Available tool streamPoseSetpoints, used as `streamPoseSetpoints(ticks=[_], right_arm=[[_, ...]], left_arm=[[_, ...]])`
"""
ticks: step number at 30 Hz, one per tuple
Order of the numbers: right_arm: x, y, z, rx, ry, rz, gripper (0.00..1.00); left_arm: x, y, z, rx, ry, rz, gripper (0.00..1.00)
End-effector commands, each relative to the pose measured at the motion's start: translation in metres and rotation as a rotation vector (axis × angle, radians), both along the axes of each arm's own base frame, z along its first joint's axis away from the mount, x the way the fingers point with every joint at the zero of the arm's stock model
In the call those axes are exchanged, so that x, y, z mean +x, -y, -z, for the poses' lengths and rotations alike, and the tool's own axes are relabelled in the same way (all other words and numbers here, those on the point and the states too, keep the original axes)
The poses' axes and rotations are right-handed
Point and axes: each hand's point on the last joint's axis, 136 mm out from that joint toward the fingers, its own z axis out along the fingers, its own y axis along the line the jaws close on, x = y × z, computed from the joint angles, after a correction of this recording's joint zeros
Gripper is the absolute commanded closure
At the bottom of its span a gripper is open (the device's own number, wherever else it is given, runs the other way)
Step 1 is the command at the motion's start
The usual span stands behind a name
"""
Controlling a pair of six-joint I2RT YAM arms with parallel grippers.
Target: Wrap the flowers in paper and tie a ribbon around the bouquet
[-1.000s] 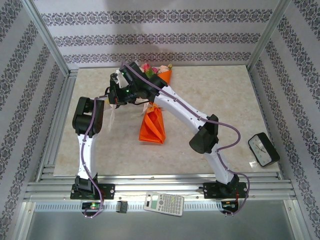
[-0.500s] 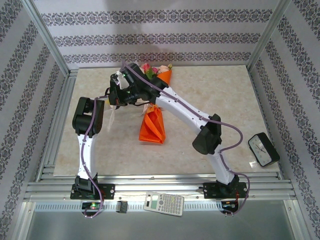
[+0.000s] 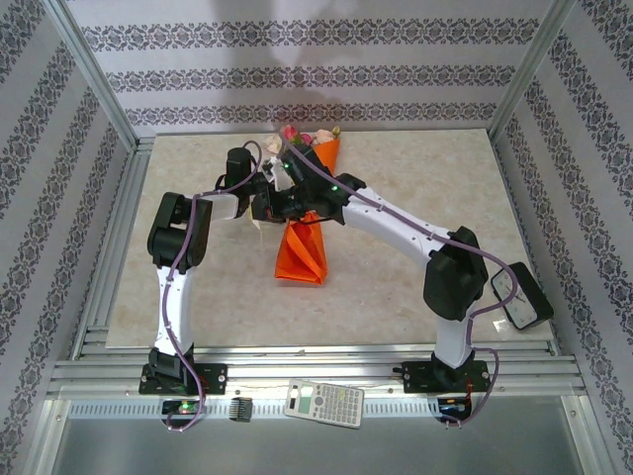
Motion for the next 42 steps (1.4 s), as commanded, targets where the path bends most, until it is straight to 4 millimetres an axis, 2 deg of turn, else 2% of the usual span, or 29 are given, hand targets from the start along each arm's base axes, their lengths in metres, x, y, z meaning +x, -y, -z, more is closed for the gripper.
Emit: streamPoseSetpoints(ticks=[1,4,7,14,17,24,27,32,38,42], right_arm=[[-0.015,-0.020,-0.033,0.081,0.065,-0.060,1.00],[-0.019,-0.016,-0.039,0.102,0.077,-0.063,1.00],[-0.021,-0.004,-0.052,0.121,0.109,-0.041,1.00],[0.001,0.049,-0.076,0.132,0.158,0.087,1.00],[0.015,0.078,-0.067,0.099,0.143,0.149,1.00],[0.053,0.151,-0.018,0.018,0.015,0.307,1.00],[0.074,0.173,-0.003,0.000,-0.013,0.372,1.00],[0.098,0.202,0.000,-0.032,-0.001,0.458,1.00],[0.110,0.243,0.014,-0.075,-0.018,0.566,1.00],[0.108,0.247,-0.006,-0.028,0.020,0.573,1.00]], left_arm=[[-0.005,0.001,-0.019,0.005,0.051,0.025,1.00],[-0.005,0.001,-0.017,0.010,0.050,0.022,1.00],[-0.006,0.000,-0.014,0.022,0.048,0.021,1.00],[-0.007,-0.002,-0.012,0.058,0.055,0.021,1.00],[-0.006,-0.003,-0.012,0.065,0.057,0.010,1.00],[-0.010,-0.007,-0.019,0.111,0.069,0.001,1.00],[-0.013,-0.008,-0.021,0.135,0.069,-0.002,1.00],[-0.018,-0.013,-0.019,0.168,0.062,-0.016,1.00],[-0.020,-0.017,-0.020,0.197,0.067,-0.031,1.00],[-0.020,-0.018,-0.016,0.206,0.058,-0.034,1.00]])
